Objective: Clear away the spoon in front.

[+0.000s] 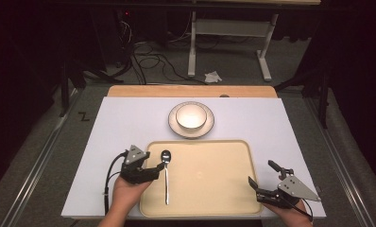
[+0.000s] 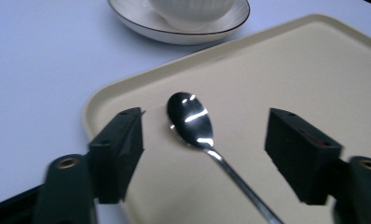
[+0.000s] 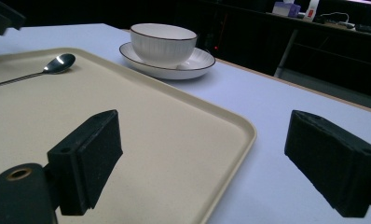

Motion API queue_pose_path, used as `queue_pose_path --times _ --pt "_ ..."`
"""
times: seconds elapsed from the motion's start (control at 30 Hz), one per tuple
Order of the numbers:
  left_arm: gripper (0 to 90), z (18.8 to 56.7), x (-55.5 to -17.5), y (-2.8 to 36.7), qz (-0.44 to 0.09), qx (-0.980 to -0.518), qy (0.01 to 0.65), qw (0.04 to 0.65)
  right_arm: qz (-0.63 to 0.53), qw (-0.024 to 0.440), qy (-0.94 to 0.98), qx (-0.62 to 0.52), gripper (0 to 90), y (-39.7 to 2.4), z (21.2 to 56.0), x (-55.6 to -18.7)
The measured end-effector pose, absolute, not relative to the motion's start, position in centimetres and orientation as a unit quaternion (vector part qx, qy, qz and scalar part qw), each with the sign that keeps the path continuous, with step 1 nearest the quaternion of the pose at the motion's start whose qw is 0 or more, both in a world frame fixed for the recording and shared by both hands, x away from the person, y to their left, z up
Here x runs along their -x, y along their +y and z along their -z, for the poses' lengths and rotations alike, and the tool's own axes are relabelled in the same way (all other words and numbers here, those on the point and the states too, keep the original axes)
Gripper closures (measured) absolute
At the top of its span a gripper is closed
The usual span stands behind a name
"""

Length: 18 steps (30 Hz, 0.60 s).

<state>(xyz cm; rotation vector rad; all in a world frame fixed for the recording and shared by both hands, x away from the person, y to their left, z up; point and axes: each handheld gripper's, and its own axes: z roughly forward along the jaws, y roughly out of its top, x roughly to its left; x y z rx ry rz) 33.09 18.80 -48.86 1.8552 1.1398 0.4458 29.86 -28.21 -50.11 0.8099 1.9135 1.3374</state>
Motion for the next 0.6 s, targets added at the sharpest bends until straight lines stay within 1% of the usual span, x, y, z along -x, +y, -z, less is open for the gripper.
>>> queue_pose_path --times 0.07,0.1,0.2,0.43,0.6 --pt "15.6 48.7 -32.3 20.1 -0.192 -0.746 0.461 0.441 -0.511 0.332 0.731 -0.306 11.1 -28.2 50.1 -29.9" --pt "14.4 48.7 -31.9 20.8 -0.197 -0.746 0.46 0.44 -0.513 0.332 0.731 -0.305 11.1 -28.2 50.1 -29.9" --pt "7.1 48.6 -30.5 22.8 -0.202 -0.742 0.459 0.444 -0.514 0.333 0.73 -0.303 11.0 -28.1 50.0 -29.8" --pt "2.5 49.3 -26.7 25.9 -0.222 -0.733 0.453 0.457 -0.515 0.332 0.725 -0.315 10.2 -28.4 50.1 -29.8" --pt "2.5 50.0 -25.9 27.1 -0.228 -0.728 0.458 0.457 -0.512 0.336 0.722 -0.322 10.3 -28.3 50.1 -29.8"
